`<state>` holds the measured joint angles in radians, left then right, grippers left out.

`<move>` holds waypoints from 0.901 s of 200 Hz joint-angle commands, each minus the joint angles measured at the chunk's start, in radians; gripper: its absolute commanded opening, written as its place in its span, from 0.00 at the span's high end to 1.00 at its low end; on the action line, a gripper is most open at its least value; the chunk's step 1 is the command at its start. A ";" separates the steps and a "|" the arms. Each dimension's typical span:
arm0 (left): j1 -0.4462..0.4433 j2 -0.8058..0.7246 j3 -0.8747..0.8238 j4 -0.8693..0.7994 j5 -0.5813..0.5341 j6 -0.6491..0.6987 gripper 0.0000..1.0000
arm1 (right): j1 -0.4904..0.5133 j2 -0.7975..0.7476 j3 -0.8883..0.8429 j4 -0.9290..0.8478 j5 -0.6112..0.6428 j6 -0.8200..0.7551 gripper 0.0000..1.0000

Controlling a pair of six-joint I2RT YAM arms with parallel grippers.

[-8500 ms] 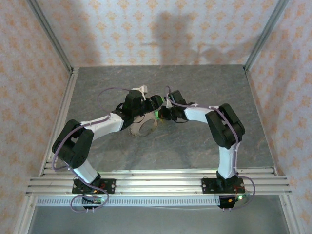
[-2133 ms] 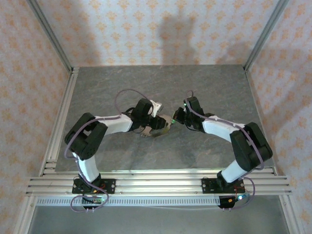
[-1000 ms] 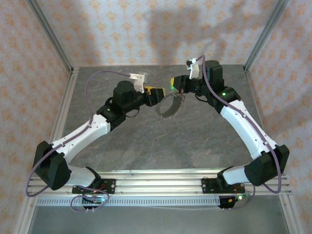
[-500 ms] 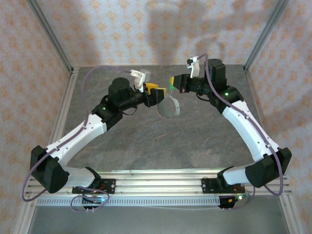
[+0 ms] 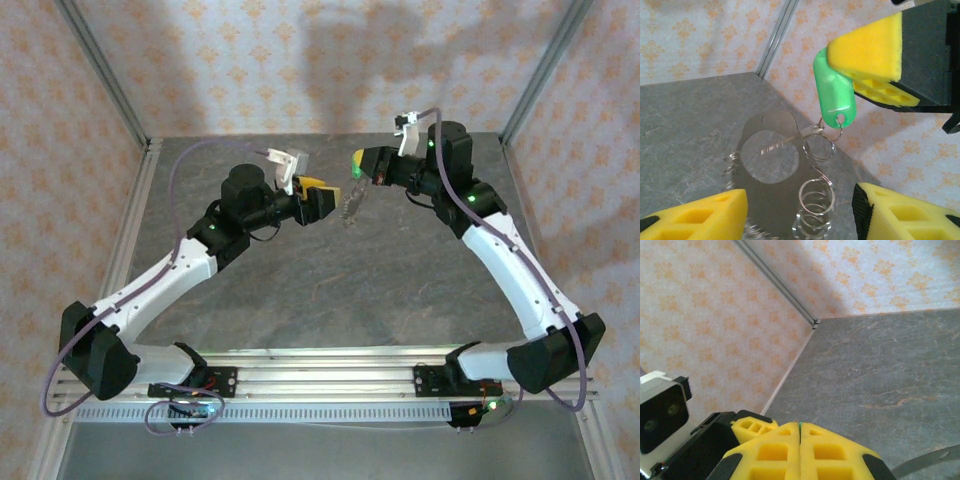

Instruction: Put the keys on the keyring

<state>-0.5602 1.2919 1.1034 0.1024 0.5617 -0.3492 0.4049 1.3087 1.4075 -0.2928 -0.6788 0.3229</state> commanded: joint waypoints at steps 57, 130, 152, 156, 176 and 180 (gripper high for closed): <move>-0.039 -0.082 -0.015 0.061 -0.014 -0.053 0.41 | 0.043 -0.036 0.000 0.033 0.156 0.066 1.00; -0.125 -0.064 -0.051 0.124 -0.029 -0.097 0.48 | 0.079 -0.040 0.018 0.012 0.200 0.062 1.00; -0.153 -0.050 -0.061 0.127 -0.071 -0.091 0.49 | 0.090 -0.041 0.024 0.004 0.207 0.059 1.00; -0.157 -0.048 -0.063 0.121 -0.087 -0.085 0.49 | 0.092 -0.042 0.025 0.004 0.207 0.060 1.00; -0.164 -0.052 -0.076 0.093 -0.199 -0.050 0.50 | 0.100 -0.045 0.030 0.001 0.207 0.058 1.00; -0.164 -0.054 -0.079 0.089 -0.221 -0.042 0.49 | 0.101 -0.045 0.031 -0.001 0.207 0.058 1.00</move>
<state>-0.7197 1.2373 1.0454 0.1764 0.4839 -0.4248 0.4942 1.3003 1.4006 -0.3004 -0.4881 0.3744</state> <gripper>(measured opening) 0.504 0.047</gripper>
